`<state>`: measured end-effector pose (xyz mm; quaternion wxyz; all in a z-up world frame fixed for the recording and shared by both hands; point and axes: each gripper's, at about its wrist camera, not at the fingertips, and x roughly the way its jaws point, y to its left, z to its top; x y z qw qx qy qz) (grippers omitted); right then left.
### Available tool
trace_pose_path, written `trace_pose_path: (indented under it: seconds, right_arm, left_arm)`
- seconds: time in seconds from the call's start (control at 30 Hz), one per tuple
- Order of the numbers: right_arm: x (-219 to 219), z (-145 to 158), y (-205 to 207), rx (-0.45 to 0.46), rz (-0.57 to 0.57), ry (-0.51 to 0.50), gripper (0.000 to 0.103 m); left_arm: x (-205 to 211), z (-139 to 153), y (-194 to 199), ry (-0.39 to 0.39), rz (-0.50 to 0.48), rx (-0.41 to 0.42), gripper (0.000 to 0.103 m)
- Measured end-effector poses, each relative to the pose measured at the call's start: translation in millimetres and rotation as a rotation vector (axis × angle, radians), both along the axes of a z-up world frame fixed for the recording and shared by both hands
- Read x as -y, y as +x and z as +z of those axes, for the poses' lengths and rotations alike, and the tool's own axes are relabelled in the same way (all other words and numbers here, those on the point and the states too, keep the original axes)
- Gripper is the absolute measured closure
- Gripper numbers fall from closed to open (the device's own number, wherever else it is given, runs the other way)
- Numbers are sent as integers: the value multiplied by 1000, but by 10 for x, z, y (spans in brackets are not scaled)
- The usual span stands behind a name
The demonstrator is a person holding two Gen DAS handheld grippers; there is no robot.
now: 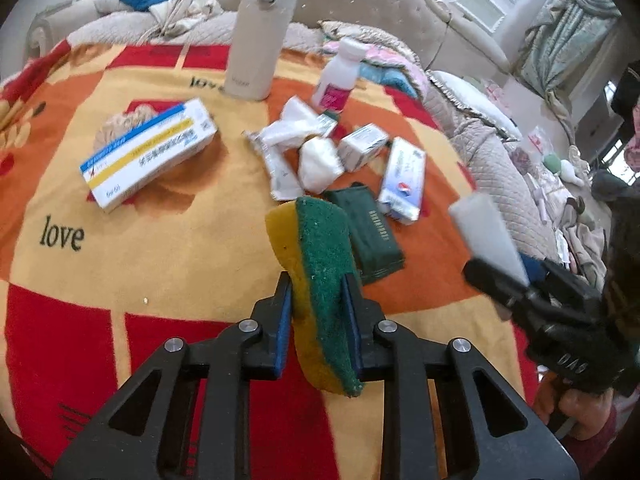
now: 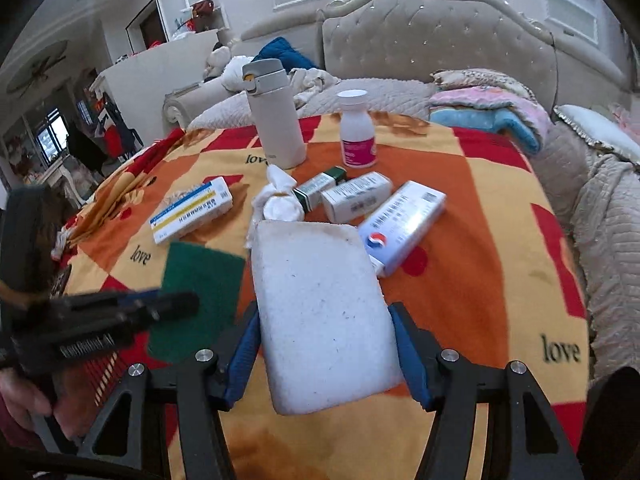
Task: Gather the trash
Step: 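Grasp the white sponge block with the right tool, then carry the green sponge and white sponge block over the black bin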
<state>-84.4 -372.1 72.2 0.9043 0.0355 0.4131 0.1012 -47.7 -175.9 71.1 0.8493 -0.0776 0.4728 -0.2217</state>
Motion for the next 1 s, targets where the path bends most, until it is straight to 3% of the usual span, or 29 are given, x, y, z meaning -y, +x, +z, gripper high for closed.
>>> trace_pose_path:
  seconds: [0.43, 1.0]
  right_arm:
    - [438, 104, -495, 11, -86, -36, 41]
    - [1389, 31, -1045, -12, -275, -47, 41]
  left_arm:
    - [565, 351, -315, 5, -100, 75, 82]
    - [1626, 320, -611, 11, -274, 63, 82]
